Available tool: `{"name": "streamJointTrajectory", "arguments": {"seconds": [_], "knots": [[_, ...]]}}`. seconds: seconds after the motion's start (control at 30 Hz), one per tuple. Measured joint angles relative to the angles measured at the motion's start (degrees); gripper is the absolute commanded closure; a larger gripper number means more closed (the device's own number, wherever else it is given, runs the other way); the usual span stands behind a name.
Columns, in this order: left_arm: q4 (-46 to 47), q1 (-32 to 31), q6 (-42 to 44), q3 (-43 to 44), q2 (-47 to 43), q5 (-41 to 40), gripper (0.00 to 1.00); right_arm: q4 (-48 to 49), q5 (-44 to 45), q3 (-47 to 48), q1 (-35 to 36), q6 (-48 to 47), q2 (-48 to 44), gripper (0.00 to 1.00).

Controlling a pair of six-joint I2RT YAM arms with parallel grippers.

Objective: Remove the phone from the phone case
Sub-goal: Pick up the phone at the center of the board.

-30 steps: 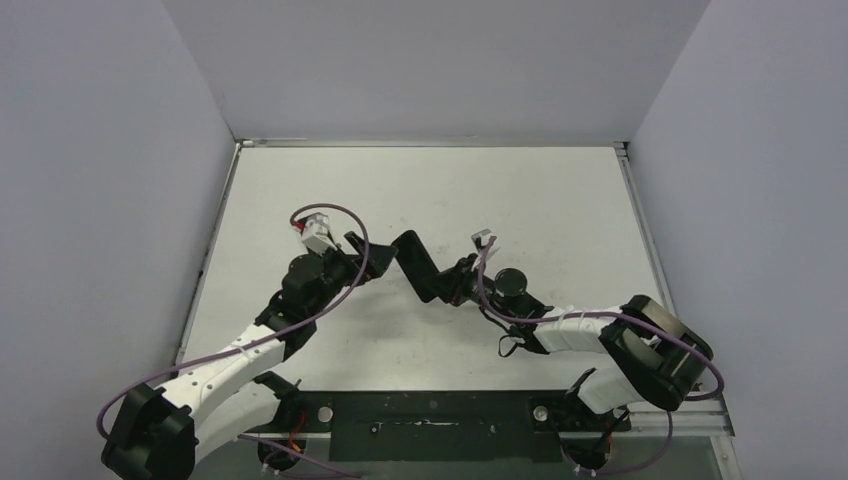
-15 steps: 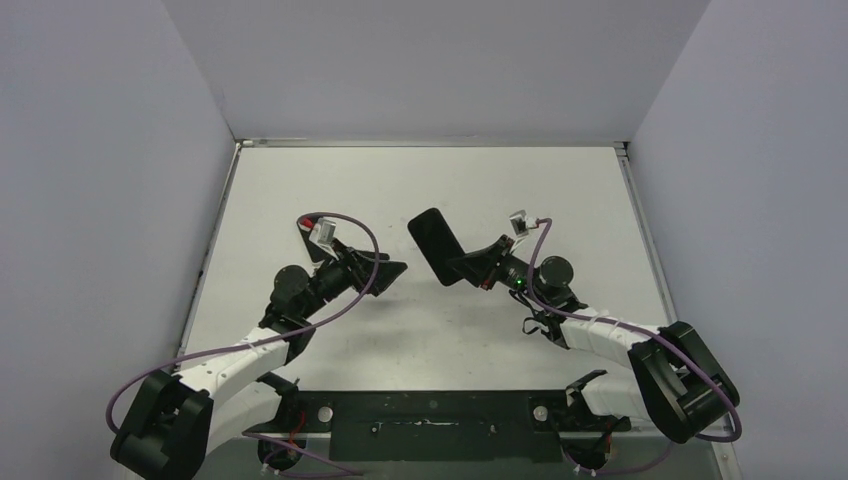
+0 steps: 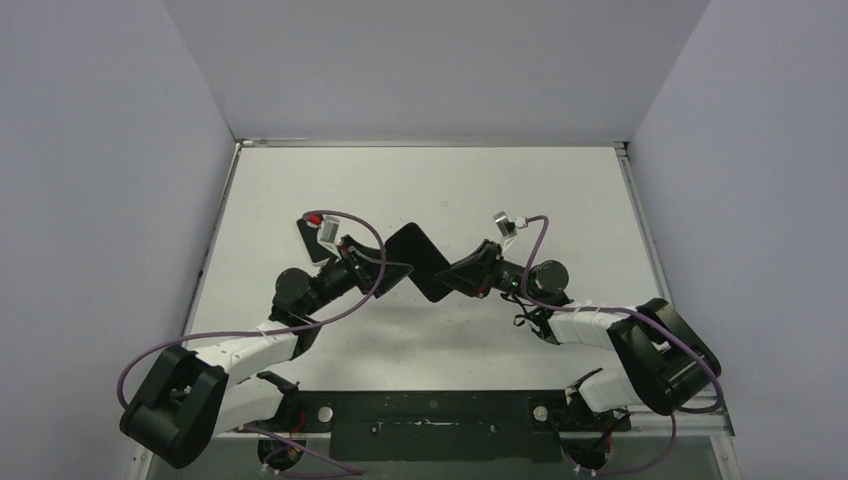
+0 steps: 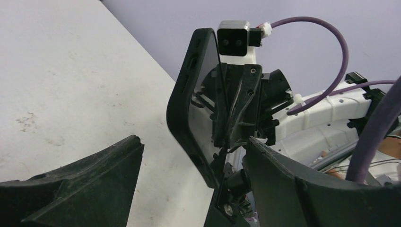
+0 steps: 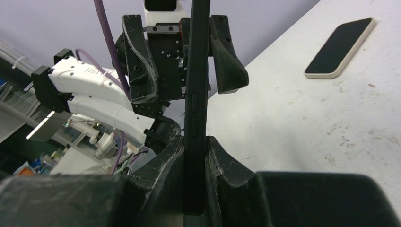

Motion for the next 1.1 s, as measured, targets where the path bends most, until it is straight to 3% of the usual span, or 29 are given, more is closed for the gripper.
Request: {"name": "streamJointTrajectory", "arguments": {"seconds": [0.3, 0.37, 0.47, 0.53, 0.73, 0.83, 0.97, 1.1], "knots": [[8.17, -2.01, -5.35, 0.07, 4.0, 1.51, 0.59, 5.27, -2.08, 2.51, 3.15, 3.74, 5.7, 1.0], [9.92, -2.01, -6.64, 0.07, 4.37, 1.6, 0.72, 5.64, -2.29, 2.82, 3.3, 4.24, 6.71, 1.0], [10.82, -1.84, -8.0, 0.04, 4.68, 1.27, 0.99, 7.19, -2.99, 3.23, 3.52, 5.05, 7.69, 1.0], [11.58, -1.79, -9.09, 0.04, 4.68, 1.27, 1.0, 8.17, -3.39, 3.5, 3.52, 5.27, 7.85, 1.0], [12.07, -1.86, -10.67, -1.01, 4.52, -0.61, 1.0, 8.81, -2.78, 3.69, 3.54, 4.72, 8.33, 0.51], [11.17, -1.81, -12.55, -2.78, 4.09, -3.74, 1.0, 9.22, -0.98, 3.65, 3.69, 3.04, 8.35, 0.37], [9.22, -1.77, -14.97, -4.09, 2.14, -8.44, 1.0, 9.79, 1.68, 2.47, 4.39, 0.83, 8.35, 0.27], [8.28, -1.77, -16.96, -4.22, -1.03, -13.25, 1.0, 9.6, 3.72, 1.31, 6.01, -1.81, 8.33, 0.26]]}}
